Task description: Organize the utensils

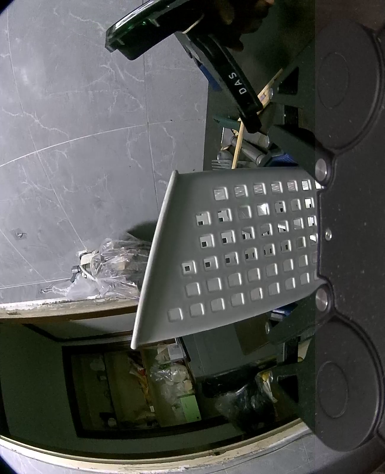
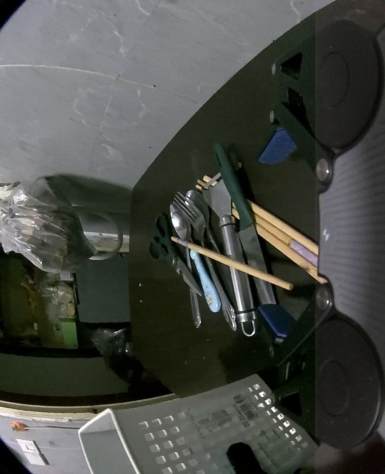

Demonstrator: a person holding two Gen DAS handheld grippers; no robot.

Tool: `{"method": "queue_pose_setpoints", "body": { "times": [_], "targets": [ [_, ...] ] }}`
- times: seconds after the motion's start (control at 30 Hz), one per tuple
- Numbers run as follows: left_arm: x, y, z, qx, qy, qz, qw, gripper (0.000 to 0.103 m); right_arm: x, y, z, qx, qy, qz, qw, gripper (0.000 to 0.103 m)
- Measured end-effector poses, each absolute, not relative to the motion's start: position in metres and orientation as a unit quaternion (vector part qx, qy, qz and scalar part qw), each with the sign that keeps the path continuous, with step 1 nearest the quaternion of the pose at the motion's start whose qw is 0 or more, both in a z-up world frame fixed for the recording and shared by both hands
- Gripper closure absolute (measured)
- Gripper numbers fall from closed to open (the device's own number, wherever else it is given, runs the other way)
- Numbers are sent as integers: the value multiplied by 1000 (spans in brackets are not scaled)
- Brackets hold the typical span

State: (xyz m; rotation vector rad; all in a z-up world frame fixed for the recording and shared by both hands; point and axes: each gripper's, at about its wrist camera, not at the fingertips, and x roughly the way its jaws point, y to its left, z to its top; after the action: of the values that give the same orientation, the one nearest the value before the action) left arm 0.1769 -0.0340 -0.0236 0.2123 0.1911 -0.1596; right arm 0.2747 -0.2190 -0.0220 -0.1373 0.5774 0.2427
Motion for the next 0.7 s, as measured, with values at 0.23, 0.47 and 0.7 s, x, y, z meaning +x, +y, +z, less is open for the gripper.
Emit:
{"method": "queue_pose_setpoints", "body": {
  "times": [0.23, 0.47, 0.7],
  "targets": [
    [177, -34, -23, 104, 96, -78, 987, 23, 276, -219, -27, -68, 292, 119, 947, 0],
    [182, -33, -20, 93, 103, -72, 988, 24, 276, -219, -33, -67, 299, 125, 944, 1],
    [188, -38, -20, 91, 111, -63, 988, 24, 278, -221, -33, -53, 308, 133, 941, 16]
  ]
}}
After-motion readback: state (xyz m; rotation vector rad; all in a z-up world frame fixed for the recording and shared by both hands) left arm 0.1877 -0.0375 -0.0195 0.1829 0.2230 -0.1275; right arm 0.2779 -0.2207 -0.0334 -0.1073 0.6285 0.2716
